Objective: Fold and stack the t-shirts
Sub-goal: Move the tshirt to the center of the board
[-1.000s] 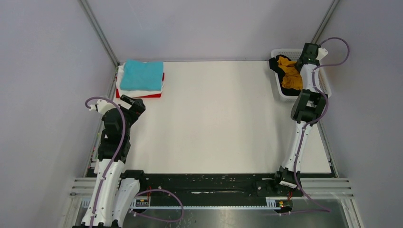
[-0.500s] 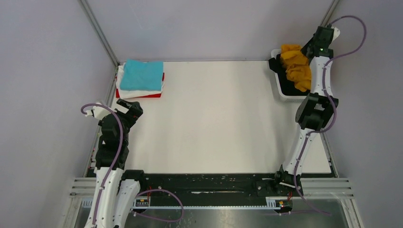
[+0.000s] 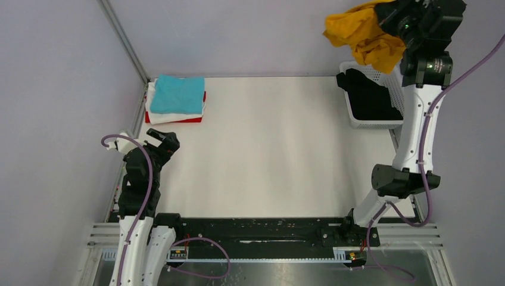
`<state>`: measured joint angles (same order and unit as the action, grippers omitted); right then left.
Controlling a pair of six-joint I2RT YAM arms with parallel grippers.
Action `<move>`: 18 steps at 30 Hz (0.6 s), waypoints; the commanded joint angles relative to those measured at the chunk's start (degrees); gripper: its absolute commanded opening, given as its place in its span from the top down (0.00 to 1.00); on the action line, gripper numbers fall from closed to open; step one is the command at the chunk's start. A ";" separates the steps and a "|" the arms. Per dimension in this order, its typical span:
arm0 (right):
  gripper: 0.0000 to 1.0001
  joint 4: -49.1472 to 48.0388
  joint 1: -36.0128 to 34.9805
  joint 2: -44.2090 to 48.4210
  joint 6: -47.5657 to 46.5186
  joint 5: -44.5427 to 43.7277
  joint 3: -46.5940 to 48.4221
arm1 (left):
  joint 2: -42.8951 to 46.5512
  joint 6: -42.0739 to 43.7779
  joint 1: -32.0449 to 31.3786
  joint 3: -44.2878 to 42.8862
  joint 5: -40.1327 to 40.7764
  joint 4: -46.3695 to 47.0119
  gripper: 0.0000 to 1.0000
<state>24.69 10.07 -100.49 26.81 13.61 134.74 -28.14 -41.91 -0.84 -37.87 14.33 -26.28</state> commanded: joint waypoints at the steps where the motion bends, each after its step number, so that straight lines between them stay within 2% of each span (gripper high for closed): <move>1: 1.00 1.36 -8.49 5.99 -0.69 6.55 1.88 | 0.16 0.25 0.20 -2.41 -3.45 0.89 0.01; 10: 1.00 4.47 -30.15 10.92 -3.62 0.01 -5.64 | -0.56 -0.73 0.23 -3.04 -5.34 -0.64 0.01; 14: 1.00 1.07 -39.13 14.14 -2.85 -4.34 -15.98 | -0.93 -0.92 0.20 -3.35 -4.79 -1.39 0.01; 18: 1.00 -6.47 -42.05 20.00 2.00 -7.33 -34.28 | -1.49 -1.15 0.22 -3.35 -5.20 -1.27 0.01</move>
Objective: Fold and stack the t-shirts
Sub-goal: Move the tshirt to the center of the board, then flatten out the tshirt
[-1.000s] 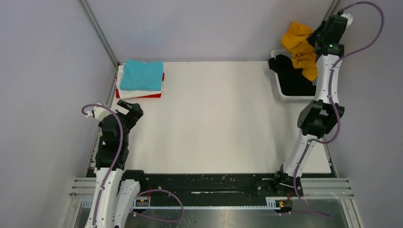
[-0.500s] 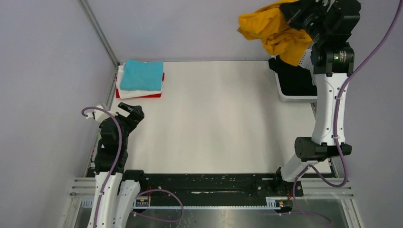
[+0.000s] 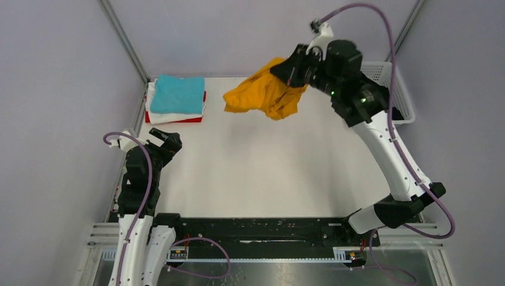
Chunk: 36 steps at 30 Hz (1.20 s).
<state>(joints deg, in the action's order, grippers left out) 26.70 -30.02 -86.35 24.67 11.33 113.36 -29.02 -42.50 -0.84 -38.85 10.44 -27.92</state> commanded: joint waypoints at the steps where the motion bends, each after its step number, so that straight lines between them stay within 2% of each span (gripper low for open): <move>1: 1.00 -9.56 -1.97 7.37 5.25 -6.92 -17.67 | -0.80 -0.67 0.16 -2.36 -1.65 0.42 0.01; 3: 0.98 -10.78 -1.97 10.15 6.27 -12.27 -26.36 | -1.45 -0.85 0.23 -2.07 -2.61 0.98 0.01; 6: 0.79 -11.59 -1.93 12.66 5.75 -19.25 -38.57 | -3.45 0.65 0.22 -0.97 -8.36 3.83 0.01; 7: 0.68 -11.37 -1.82 12.66 4.94 -21.59 -41.48 | -4.63 1.15 0.22 -0.82 -10.61 4.67 0.01; 8: 0.47 -10.48 -1.69 12.24 4.43 -24.14 -43.65 | -6.29 1.61 0.17 -0.73 -13.12 5.38 0.01; 9: 0.20 -8.92 -1.37 11.74 3.69 -25.90 -44.86 | -8.95 1.75 0.14 -0.70 -15.29 5.99 0.01; 10: 0.07 -6.60 -1.12 11.20 3.08 -28.40 -45.19 | -11.10 1.84 0.14 -0.68 -17.09 6.36 0.01; 11: 0.02 -4.00 -1.00 10.76 2.71 -30.49 -44.91 | -13.52 2.08 0.01 -0.70 -18.89 6.82 0.01; 15: 0.01 1.94 -1.00 12.75 2.51 -35.65 -46.78 | -22.24 2.93 -2.22 -1.02 -21.61 8.06 0.01; 21: 0.00 4.71 -0.99 18.70 5.42 -36.03 -58.83 | -36.92 3.03 -11.64 -3.85 -19.36 13.12 0.01; 24: 0.00 4.15 -1.00 20.25 7.97 -35.14 -63.26 | -48.58 2.97 -14.26 -10.10 -18.07 14.96 0.01; 28: 0.01 0.17 -1.00 21.53 8.58 -33.90 -66.88 | -63.63 3.79 -17.02 -21.99 -18.23 12.26 0.04; 32: 0.01 -4.55 -1.00 21.87 6.70 -28.18 -67.14 | -76.50 3.00 -18.08 -32.63 -18.28 9.57 0.11; 36: 0.02 -12.73 -1.30 21.71 6.14 -15.66 -68.66 | -84.66 2.00 -18.87 -40.00 -19.72 7.34 0.17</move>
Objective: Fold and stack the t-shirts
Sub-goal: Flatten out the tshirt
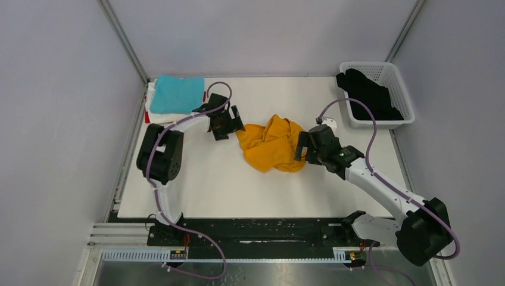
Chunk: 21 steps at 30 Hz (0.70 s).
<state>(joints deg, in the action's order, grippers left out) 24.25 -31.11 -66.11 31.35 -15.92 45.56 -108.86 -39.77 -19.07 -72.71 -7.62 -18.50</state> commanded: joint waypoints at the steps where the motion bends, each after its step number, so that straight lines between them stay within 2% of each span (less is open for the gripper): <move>1: 0.01 -11.92 -0.90 1.43 -1.60 14.90 -1.20 | -6.00 -0.81 -0.96 -6.90 -2.33 -2.05 0.18; 4: 0.00 -12.90 -5.66 1.16 -4.73 14.40 -0.60 | -8.42 -1.10 -1.98 -8.12 -4.09 -2.03 0.20; 9: 0.00 -13.25 -6.83 0.50 -4.81 12.99 -0.06 | -12.11 -2.20 -4.10 -10.68 -5.45 -1.87 0.43; 12: 0.00 -12.00 -6.77 1.10 -4.42 9.17 0.02 | -15.27 -2.41 -5.57 -14.16 -5.93 -3.39 0.56; 13: 0.01 -11.29 -6.79 1.34 -4.06 7.11 0.13 | -15.76 -2.49 -5.96 -14.73 -5.95 -3.46 0.64; 14: 0.01 -9.67 -6.83 1.74 -3.68 4.93 0.28 | -16.04 -2.51 -6.36 -15.08 -6.16 -3.46 0.77; 15: 0.01 -7.93 -6.82 2.10 -2.74 0.71 0.52 | -16.12 -2.39 -6.63 -15.34 -6.26 -3.51 0.98; 18: 0.01 -2.21 -6.47 2.89 0.46 -9.00 1.56 | -13.35 -0.93 -7.03 -13.74 -4.48 -3.32 1.00; 21: 0.01 0.49 -3.01 3.42 1.30 -10.39 2.21 | -4.52 0.92 -7.02 -6.65 2.69 -2.13 1.00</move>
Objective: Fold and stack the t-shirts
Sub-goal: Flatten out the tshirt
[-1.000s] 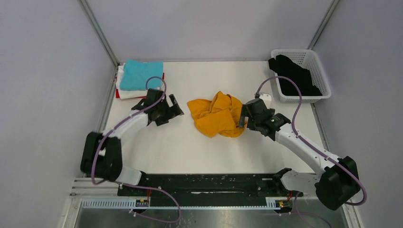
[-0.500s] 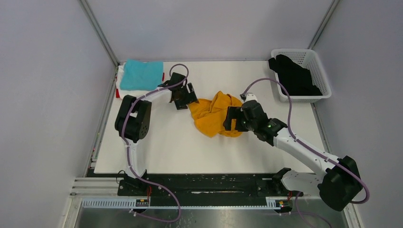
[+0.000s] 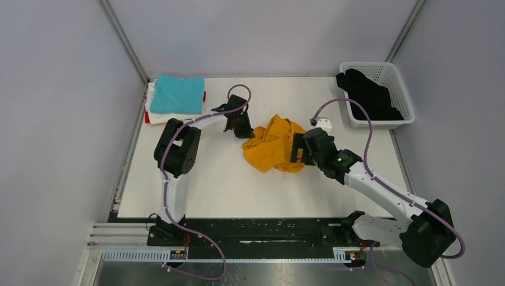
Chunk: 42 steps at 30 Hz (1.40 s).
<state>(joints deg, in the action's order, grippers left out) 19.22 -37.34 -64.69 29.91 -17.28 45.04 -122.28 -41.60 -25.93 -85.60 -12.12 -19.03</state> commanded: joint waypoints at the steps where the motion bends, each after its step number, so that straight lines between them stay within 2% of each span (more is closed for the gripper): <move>1: 0.00 5.62 5.52 1.69 3.08 -6.63 3.07 | 12.02 3.38 -0.15 8.84 9.48 -1.17 1.00; 4: 0.00 5.19 13.23 -0.71 3.58 4.04 4.52 | 20.51 4.23 -0.16 17.57 12.90 0.87 1.00; 9: 0.01 3.53 15.91 -10.73 1.43 3.53 11.59 | 27.37 3.62 -0.16 27.07 12.39 4.59 1.00; 12: 0.03 3.76 16.97 -19.23 0.57 4.82 19.29 | 27.79 3.63 -0.16 28.36 12.55 3.97 1.00; 18: 0.15 8.62 17.31 -35.80 -0.06 6.75 32.27 | 27.90 3.64 -0.09 28.35 15.36 2.17 1.00; 23: 0.28 10.04 17.39 -42.13 1.34 11.26 33.36 | 27.73 3.45 -0.08 27.82 16.17 1.41 1.00; 28: 0.37 8.15 17.33 -44.89 2.60 14.43 29.86 | 28.08 3.36 -0.08 27.64 17.04 1.25 1.00; 30: 0.46 6.59 17.27 -45.82 2.48 16.41 28.87 | 28.17 3.45 -0.08 27.45 17.50 1.43 1.00; 33: 0.65 2.97 17.30 -46.36 2.60 20.49 27.42 | 28.27 3.51 -0.08 26.74 17.83 1.62 1.00; 36: 0.98 0.48 17.28 -44.51 2.29 20.51 26.34 | 28.68 4.00 -0.08 25.20 18.52 0.87 1.00; 39: 1.00 0.35 17.30 -38.56 0.35 18.13 26.03 | 30.99 4.52 0.05 21.59 21.34 -3.03 1.00; 42: 1.00 0.58 17.26 -28.43 -2.36 12.69 25.21 | 36.55 5.30 0.12 18.17 24.61 -5.79 1.00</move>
<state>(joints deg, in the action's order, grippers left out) 21.50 -20.18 -107.39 31.00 0.54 70.35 -94.37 -37.98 -26.13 -61.04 6.52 -22.41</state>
